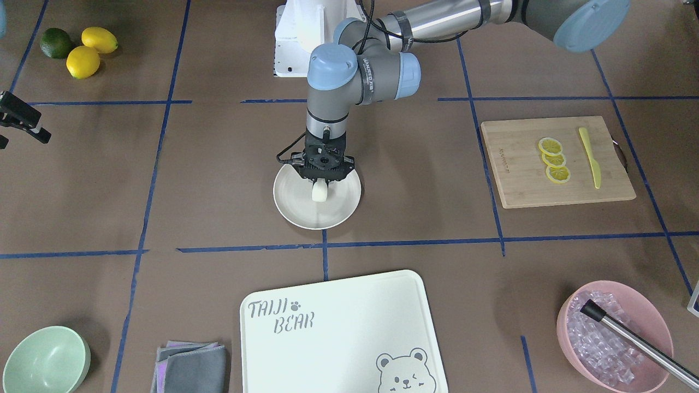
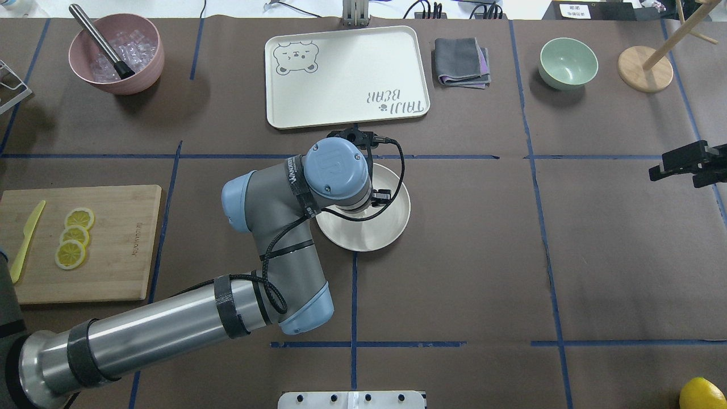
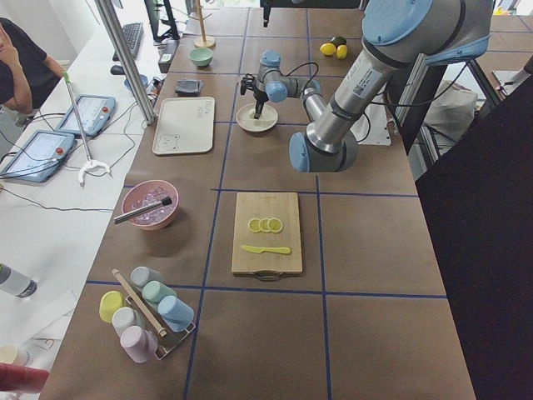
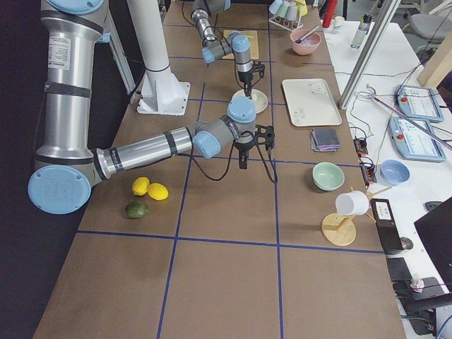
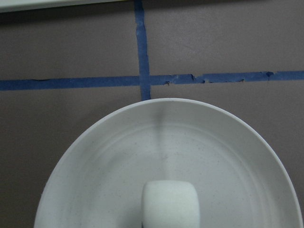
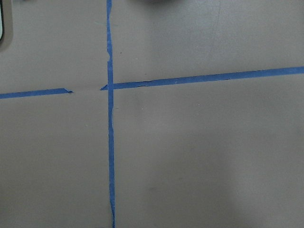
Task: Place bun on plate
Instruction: 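Carry the white bun with the left gripper over the white plate and lower it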
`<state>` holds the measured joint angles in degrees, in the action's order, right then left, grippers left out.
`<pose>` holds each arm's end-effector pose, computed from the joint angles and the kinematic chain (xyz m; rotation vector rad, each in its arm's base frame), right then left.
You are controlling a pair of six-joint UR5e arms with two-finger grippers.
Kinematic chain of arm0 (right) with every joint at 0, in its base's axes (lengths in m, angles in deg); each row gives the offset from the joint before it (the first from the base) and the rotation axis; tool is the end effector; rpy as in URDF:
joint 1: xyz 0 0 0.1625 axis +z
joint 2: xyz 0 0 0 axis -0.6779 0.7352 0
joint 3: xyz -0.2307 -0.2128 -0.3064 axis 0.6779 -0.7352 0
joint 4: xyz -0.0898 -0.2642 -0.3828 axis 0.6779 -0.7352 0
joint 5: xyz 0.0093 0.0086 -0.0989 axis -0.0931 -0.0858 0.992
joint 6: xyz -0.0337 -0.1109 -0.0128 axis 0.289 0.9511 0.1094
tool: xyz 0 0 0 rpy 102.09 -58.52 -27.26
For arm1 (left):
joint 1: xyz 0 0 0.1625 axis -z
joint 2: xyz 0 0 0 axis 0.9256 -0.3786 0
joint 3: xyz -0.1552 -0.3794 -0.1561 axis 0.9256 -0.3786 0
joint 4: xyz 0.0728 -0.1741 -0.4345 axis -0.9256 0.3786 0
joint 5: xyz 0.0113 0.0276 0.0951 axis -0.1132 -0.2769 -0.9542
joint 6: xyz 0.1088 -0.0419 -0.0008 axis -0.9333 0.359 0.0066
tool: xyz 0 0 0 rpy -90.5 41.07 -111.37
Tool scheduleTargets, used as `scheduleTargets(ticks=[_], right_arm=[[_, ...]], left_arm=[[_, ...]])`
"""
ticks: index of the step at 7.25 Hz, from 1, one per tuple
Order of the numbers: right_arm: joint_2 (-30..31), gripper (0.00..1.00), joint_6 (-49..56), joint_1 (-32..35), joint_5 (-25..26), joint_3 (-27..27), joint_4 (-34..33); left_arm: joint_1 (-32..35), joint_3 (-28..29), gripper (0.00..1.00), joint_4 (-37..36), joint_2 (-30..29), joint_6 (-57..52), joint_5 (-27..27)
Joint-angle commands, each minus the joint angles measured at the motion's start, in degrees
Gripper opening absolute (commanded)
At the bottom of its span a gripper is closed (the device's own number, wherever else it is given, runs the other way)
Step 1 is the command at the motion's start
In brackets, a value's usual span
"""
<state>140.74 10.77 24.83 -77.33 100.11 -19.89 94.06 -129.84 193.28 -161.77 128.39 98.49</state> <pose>-0.1522 -0.4928 0.4713 0.0648 -0.9924 0.0906 0.7074 -0.4820 0.1467 0.2513 0.8839 -0.0433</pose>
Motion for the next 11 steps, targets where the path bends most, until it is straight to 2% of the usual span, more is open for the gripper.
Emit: scheduleTargets(ticks=[1, 4, 5, 7, 8, 9, 10, 11], right_arm=[[-0.01, 1.00, 0.00, -0.01, 0.00, -0.05, 0.03], [-0.01, 1.00, 0.00, -0.01, 0.00, -0.05, 0.03], [-0.01, 1.00, 0.00, -0.01, 0.00, -0.05, -0.06], [-0.01, 1.00, 0.00, -0.01, 0.00, -0.23, -0.06], [-0.01, 1.00, 0.00, -0.01, 0.00, -0.31, -0.06], [-0.01, 1.00, 0.09, -0.01, 0.00, -0.31, -0.06], [0.34, 1.00, 0.96, 0.07, -0.09, -0.40, -0.06], [0.78, 1.00, 3.84, 0.51, -0.35, -0.75, -0.23]], left_arm=[[-1.25, 0.87, 0.31, -0.05, -0.07, 0.21, -0.28], [-1.52, 0.87, 0.36, -0.32, 0.03, 0.30, -0.28], [-1.52, 0.79, 0.61, -0.32, 0.11, 0.22, -0.28], [-1.52, 0.52, 1.00, -0.41, 0.20, 0.21, -2.81], [-1.44, -0.35, 1.00, -0.41, 0.99, 0.30, -3.52], [-1.09, -4.27, 1.00, -0.58, 2.56, -0.13, -3.09], [-0.91, -11.10, 0.99, -2.06, 7.62, -0.40, -2.91], [1.27, -18.13, 0.99, -4.25, 13.07, -3.79, -0.30]])
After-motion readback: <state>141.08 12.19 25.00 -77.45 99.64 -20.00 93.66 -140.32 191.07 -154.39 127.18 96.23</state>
